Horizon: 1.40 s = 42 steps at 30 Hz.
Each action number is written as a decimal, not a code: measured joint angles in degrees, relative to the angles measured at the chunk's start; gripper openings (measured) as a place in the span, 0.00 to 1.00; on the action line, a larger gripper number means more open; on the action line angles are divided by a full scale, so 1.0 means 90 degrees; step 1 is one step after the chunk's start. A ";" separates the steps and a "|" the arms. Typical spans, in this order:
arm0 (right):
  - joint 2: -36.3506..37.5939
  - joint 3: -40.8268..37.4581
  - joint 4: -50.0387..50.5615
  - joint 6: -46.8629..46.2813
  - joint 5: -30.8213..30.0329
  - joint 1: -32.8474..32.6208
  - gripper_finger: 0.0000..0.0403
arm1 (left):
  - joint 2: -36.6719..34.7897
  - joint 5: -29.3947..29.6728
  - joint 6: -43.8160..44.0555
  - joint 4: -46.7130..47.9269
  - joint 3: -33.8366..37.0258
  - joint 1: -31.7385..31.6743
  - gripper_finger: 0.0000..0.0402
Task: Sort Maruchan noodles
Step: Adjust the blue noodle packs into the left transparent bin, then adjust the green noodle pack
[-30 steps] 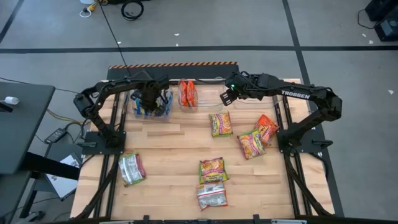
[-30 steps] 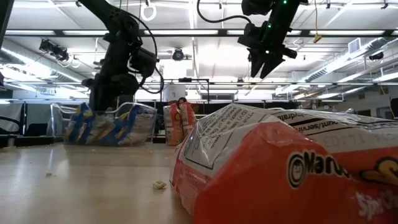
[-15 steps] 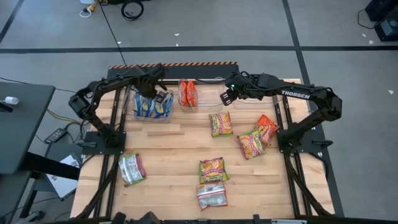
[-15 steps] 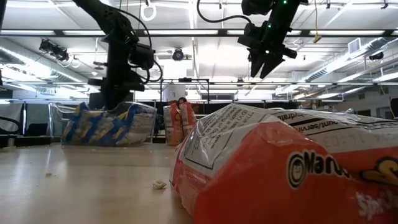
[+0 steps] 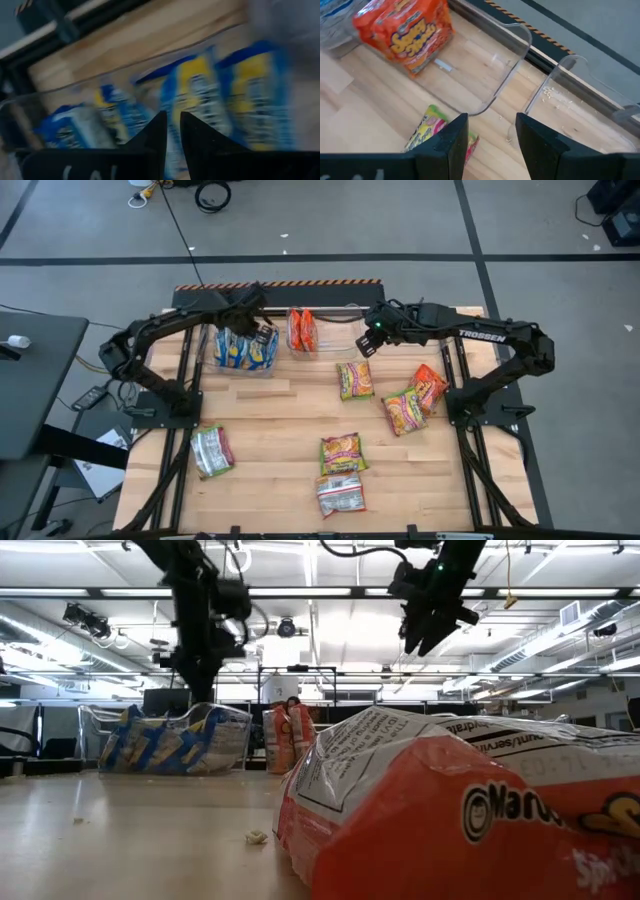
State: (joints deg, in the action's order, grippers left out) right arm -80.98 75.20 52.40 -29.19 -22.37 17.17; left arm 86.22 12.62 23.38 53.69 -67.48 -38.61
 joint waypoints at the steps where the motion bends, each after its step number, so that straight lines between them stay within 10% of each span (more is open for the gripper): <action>1: 0.0017 0.0000 0.0030 0.0044 0.0023 -0.0031 0.43 | -0.0065 0.0056 0.0078 -0.0150 0.0000 0.0164 0.15; 19: -0.0004 0.0000 0.0267 0.0251 0.0284 -0.0236 0.43 | 0.0567 -0.0292 0.0946 0.0080 0.0614 0.1332 0.15; 25: -0.0001 0.0000 0.0421 0.0265 0.0430 -0.0390 0.43 | 0.0138 0.0682 0.1002 0.1211 0.0228 0.1396 0.15; 42: 0.0062 0.0000 0.2056 -0.2278 0.0791 -0.3444 0.43 | -0.1838 0.0917 0.1158 0.0403 -0.0180 0.2396 0.15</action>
State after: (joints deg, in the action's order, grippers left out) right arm -80.42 75.20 70.90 -49.69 -15.25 -13.83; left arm 69.68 20.86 33.80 57.32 -69.10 -17.05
